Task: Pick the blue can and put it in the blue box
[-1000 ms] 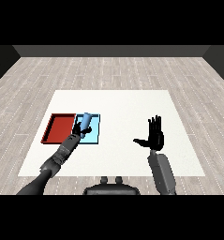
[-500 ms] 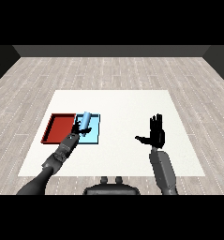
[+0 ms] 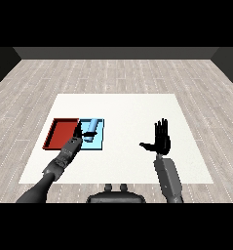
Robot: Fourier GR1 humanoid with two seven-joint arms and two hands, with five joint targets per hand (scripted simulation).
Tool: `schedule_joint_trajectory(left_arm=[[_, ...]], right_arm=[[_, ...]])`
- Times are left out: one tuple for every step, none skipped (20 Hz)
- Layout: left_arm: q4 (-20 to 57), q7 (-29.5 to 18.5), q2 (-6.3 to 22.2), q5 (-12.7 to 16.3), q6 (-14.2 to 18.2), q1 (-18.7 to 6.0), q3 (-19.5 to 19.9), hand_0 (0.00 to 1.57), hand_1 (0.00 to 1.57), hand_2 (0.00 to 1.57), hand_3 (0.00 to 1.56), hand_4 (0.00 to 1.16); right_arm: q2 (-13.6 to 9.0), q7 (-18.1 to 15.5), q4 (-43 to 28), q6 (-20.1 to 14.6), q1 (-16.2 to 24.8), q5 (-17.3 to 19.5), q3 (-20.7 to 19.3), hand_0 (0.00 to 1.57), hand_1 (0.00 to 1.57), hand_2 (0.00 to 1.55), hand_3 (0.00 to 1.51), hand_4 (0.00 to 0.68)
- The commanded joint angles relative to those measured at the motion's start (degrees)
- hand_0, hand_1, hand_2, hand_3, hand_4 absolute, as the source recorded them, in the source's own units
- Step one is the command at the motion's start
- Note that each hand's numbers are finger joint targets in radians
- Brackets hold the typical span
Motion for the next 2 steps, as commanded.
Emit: schedule_joint_trajectory(left_arm=[[-5.81,-9.31,0.36,1.86,1.76,-0.44,2.74,0.00,0.00,0.00,0.00,0.00],[-5.41,-11.36,1.67,2.37,-0.44,0.80,3.76,0.00,0.00,0.00,0.00,0.00]], right_arm=[[-2.23,0.53,1.87,1.57,-0.79,0.52,-0.70,0.00,0.00,0.00,0.00,0.000],[-2.02,1.82,-0.54,0.77,-0.50,1.56,0.90,0.00,0.00,0.00,0.00,0.000]])
